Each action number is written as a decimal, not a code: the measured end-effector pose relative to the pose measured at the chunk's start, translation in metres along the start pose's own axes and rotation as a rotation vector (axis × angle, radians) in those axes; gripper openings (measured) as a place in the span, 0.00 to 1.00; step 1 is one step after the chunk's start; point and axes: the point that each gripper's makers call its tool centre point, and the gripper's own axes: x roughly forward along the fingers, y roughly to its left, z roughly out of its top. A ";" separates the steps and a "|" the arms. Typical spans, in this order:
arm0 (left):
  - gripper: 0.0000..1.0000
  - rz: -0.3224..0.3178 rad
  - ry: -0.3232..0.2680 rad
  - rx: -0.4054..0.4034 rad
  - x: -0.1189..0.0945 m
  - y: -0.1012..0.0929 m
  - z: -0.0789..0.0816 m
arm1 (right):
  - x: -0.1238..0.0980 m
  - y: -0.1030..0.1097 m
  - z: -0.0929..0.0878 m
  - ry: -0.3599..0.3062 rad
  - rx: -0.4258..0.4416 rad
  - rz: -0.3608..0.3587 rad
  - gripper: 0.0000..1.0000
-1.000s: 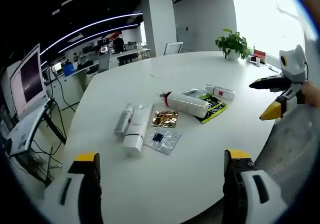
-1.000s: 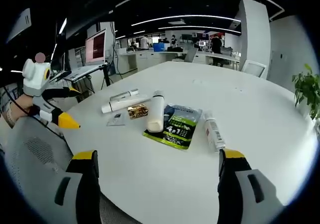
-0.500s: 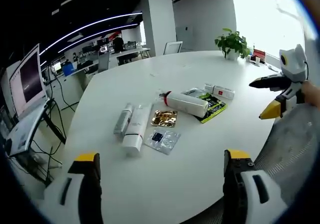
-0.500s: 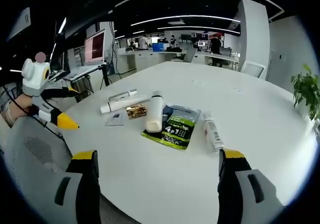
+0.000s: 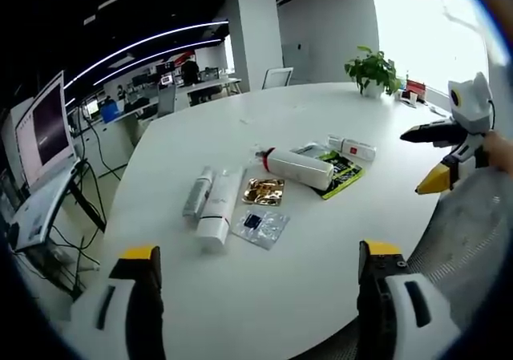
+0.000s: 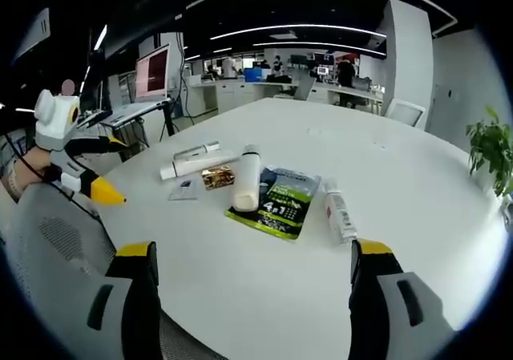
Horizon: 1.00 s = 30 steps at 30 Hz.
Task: Arrange the skincare products in the storage area until every visible bottle or jar stands upright without overlapping.
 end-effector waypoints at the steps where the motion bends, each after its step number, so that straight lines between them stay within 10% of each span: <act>1: 0.98 -0.002 0.000 0.001 0.000 0.000 0.000 | 0.000 0.000 0.000 0.001 0.002 0.002 1.00; 30: 0.98 0.000 -0.014 0.021 -0.001 0.000 0.003 | 0.030 0.007 0.046 0.063 -0.198 0.107 1.00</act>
